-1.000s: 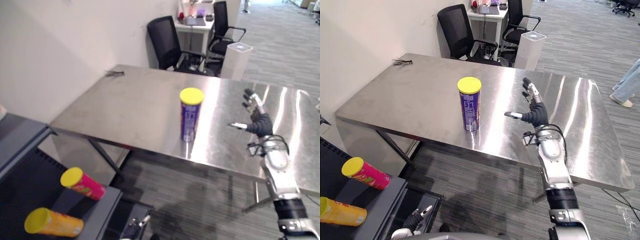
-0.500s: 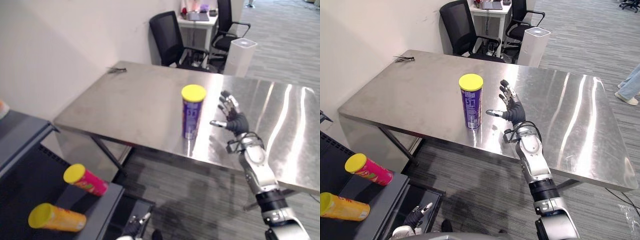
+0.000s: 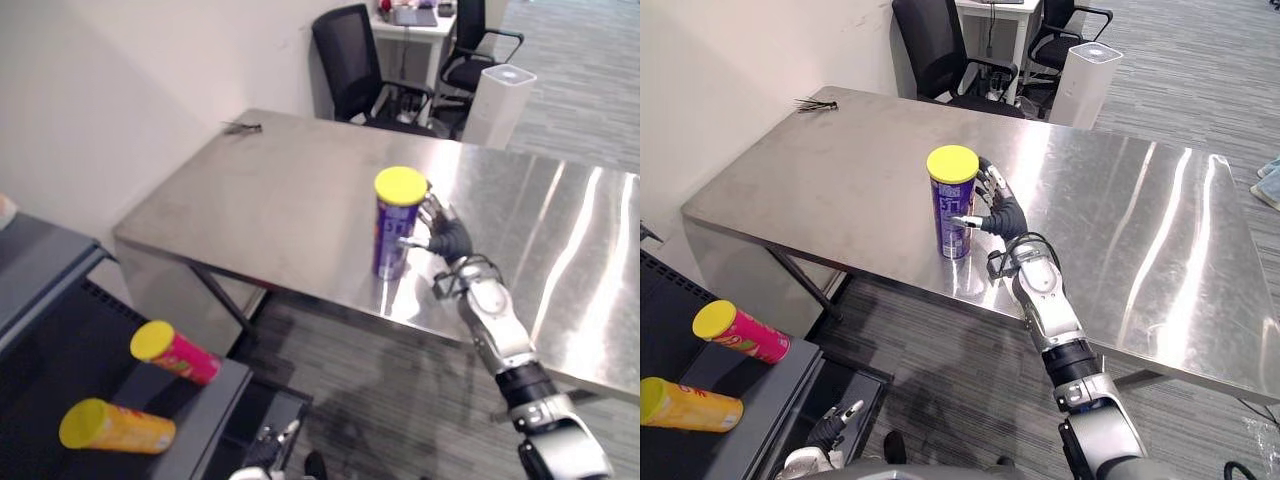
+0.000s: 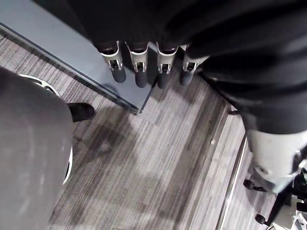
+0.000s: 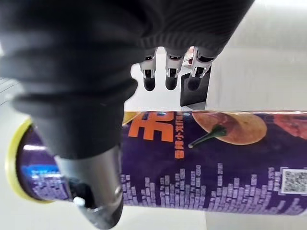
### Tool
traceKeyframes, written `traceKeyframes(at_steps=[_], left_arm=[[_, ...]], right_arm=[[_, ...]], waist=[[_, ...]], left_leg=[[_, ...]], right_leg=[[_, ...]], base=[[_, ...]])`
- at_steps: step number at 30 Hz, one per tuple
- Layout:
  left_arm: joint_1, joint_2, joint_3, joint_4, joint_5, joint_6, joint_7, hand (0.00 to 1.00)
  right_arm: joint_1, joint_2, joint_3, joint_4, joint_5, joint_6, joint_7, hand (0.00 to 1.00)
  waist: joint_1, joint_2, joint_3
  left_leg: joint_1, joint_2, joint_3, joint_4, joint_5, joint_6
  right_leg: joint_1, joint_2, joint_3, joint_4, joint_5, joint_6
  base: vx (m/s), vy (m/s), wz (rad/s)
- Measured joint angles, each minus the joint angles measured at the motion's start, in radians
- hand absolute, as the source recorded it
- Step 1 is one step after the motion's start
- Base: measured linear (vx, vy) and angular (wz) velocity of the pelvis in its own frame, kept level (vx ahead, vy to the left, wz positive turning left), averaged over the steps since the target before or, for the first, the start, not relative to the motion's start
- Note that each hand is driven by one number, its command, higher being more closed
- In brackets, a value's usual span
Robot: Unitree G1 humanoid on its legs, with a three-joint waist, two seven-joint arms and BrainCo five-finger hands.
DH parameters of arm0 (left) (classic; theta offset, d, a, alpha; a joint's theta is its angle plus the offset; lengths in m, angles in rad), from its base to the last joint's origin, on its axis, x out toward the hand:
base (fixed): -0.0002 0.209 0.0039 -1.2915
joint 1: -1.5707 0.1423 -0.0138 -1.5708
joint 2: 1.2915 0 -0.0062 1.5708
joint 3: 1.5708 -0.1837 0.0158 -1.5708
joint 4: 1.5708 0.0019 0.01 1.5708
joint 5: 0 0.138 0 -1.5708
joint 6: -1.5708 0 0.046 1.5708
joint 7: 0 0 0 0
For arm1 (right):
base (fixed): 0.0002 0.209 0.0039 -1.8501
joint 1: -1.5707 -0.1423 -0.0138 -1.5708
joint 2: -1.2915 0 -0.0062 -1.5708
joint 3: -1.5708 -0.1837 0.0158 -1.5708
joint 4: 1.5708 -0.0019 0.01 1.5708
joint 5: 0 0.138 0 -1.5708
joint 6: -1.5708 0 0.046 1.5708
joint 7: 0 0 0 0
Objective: Put the gum and the chips on the shelf.
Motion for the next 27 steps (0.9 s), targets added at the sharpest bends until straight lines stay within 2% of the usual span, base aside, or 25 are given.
traceKeyframes(at_steps=[13, 27], left_arm=[[-0.003, 0.0, 0.0, -0.022, -0.004, 0.0, 0.0, 0.0], [-0.003, 0.0, -0.002, -0.021, -0.009, 0.0, 0.0, 0.0]], right_arm=[[-0.067, -0.001, 0.008, 0.046, -0.001, 0.007, -0.003, 0.0], [-0.099, 0.018, 0.033, 0.081, -0.002, 0.01, 0.0, 0.0]], waist=[[0.005, 0.003, 0.029], [0.005, 0.003, 0.029]], left_leg=[[-0.006, -0.001, -0.004, 0.0, 0.0, -0.001], [-0.009, 0.0, -0.006, 0.0, 0.0, -0.001]], right_leg=[[-0.002, 0.0, -0.004, -0.004, 0.0, 0.0], [-0.001, 0.0, -0.009, -0.004, 0.0, 0.0]], base=[[-0.01, -0.001, 0.0], [0.0, -0.001, 0.0]])
